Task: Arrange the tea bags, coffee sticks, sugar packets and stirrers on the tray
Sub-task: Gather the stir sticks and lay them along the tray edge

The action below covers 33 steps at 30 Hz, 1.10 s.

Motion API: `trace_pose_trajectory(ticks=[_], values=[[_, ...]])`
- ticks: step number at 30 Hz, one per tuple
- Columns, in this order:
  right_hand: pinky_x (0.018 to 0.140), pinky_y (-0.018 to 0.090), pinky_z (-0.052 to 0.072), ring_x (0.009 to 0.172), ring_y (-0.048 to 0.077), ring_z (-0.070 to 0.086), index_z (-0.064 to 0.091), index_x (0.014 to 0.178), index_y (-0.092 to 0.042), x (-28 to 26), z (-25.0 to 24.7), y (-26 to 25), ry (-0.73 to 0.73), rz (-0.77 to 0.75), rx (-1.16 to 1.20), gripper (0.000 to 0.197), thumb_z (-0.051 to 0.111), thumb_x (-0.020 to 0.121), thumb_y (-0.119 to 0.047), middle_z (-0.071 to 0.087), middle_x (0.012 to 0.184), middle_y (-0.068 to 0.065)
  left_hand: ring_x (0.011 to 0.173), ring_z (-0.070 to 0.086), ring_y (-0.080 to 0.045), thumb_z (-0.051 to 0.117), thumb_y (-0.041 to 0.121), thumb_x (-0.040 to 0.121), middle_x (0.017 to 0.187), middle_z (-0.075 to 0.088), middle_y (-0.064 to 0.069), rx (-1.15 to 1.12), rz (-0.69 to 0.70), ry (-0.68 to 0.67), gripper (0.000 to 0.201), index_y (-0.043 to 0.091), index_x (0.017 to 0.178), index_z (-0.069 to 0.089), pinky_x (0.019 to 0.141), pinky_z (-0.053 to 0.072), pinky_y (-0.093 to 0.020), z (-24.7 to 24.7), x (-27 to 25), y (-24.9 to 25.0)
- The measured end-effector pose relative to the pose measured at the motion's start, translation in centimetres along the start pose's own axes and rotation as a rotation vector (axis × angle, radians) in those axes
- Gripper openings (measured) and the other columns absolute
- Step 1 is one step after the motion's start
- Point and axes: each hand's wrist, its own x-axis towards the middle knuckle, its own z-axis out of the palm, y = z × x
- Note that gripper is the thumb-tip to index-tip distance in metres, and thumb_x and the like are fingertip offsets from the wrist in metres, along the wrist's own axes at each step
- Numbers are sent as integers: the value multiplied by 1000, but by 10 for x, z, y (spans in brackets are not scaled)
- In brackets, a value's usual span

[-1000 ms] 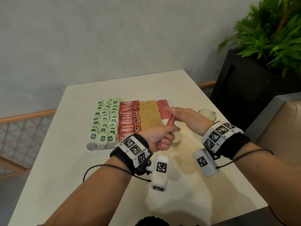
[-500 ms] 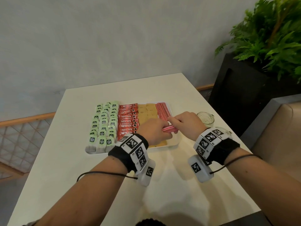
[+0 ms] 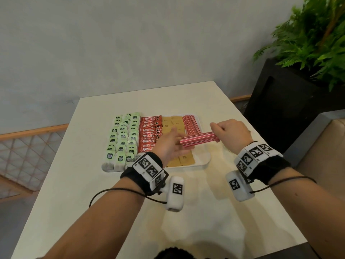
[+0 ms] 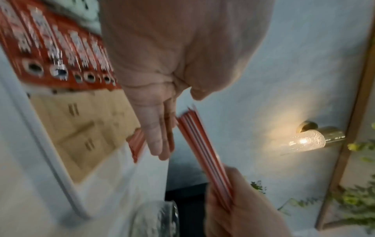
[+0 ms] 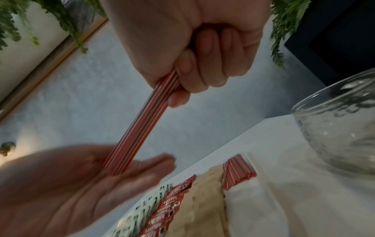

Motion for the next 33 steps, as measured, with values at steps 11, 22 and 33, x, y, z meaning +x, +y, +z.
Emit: trace_pose_trajectory(ticks=[11, 22, 33], values=[[53, 33, 37, 49, 17, 40, 47, 47, -13, 19, 0, -9, -152, -40, -43, 45, 58, 85, -36, 41, 47, 1, 69, 60, -12, 65, 55, 85, 82, 68, -8, 1090, 349, -267, 42, 16, 98, 67, 67, 45, -25, 1, 2, 0], [45, 24, 30, 46, 10, 37, 63, 100, -1, 40, 5, -28, -316, 106, 732, 32, 61, 94, -33, 50, 53, -6, 46, 37, -14, 51, 27, 100, 57, 36, 2, 498, 192, -216, 26, 15, 77, 47, 52, 40, -27, 19, 24, -2], [48, 30, 40, 47, 14, 41, 62, 95, -1, 64, 42, -7, -416, 112, 529, 29, 48, 102, -25, 49, 55, -3, 83, 63, -20, 58, 45, 91, 85, 65, 3, 1149, 327, -119, 29, 19, 103, 58, 76, 49, -37, 14, 69, -22]])
